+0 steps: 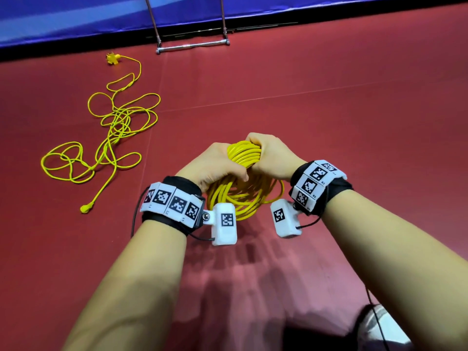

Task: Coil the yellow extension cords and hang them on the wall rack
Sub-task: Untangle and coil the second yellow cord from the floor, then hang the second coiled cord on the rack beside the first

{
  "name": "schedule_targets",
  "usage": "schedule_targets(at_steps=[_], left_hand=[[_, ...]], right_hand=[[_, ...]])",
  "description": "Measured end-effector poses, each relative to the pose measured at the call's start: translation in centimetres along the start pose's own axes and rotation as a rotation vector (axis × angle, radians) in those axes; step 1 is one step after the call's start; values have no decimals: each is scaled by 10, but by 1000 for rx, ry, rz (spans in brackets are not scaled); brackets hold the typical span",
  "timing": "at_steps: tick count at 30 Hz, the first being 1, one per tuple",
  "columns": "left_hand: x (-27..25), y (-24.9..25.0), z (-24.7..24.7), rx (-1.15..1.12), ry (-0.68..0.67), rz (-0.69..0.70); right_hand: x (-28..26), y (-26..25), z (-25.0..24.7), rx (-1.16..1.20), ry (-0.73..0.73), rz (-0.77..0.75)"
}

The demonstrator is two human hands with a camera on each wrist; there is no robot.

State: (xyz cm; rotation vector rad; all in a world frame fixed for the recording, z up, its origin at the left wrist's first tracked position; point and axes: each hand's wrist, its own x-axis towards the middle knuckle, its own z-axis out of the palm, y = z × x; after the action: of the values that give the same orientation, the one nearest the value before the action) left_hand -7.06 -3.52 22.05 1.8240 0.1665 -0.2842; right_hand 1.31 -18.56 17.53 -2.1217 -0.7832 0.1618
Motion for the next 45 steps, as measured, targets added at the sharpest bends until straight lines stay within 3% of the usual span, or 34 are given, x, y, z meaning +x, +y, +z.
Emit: schedule_targets(at_steps=[7, 11, 15, 19, 23, 27, 32, 41, 45], left_hand=[[53, -21, -11, 211, 316, 98], [82, -45, -20, 408, 480, 58], [112, -73, -21, 434, 624, 40], [130, -78, -22, 423, 615, 34], [130, -44, -32, 400, 552, 9], [119, 33, -62, 438, 518, -28], [103, 181, -116, 479, 519, 3], [88, 531, -192, 503, 635, 94], [80, 661, -214, 521, 647, 110]], right_hand=[[34, 25, 10, 26, 98, 183], [61, 39, 16, -21, 103, 263], [88, 62, 23, -40, 161, 297], [99, 67, 22, -51, 133, 358], [111, 43, -4, -53, 95, 441], [135, -14, -53, 21, 95, 478], [188, -116, -148, 134, 117, 474], [297, -333, -416, 93, 181, 349], [330, -408, -514, 53, 208, 238]])
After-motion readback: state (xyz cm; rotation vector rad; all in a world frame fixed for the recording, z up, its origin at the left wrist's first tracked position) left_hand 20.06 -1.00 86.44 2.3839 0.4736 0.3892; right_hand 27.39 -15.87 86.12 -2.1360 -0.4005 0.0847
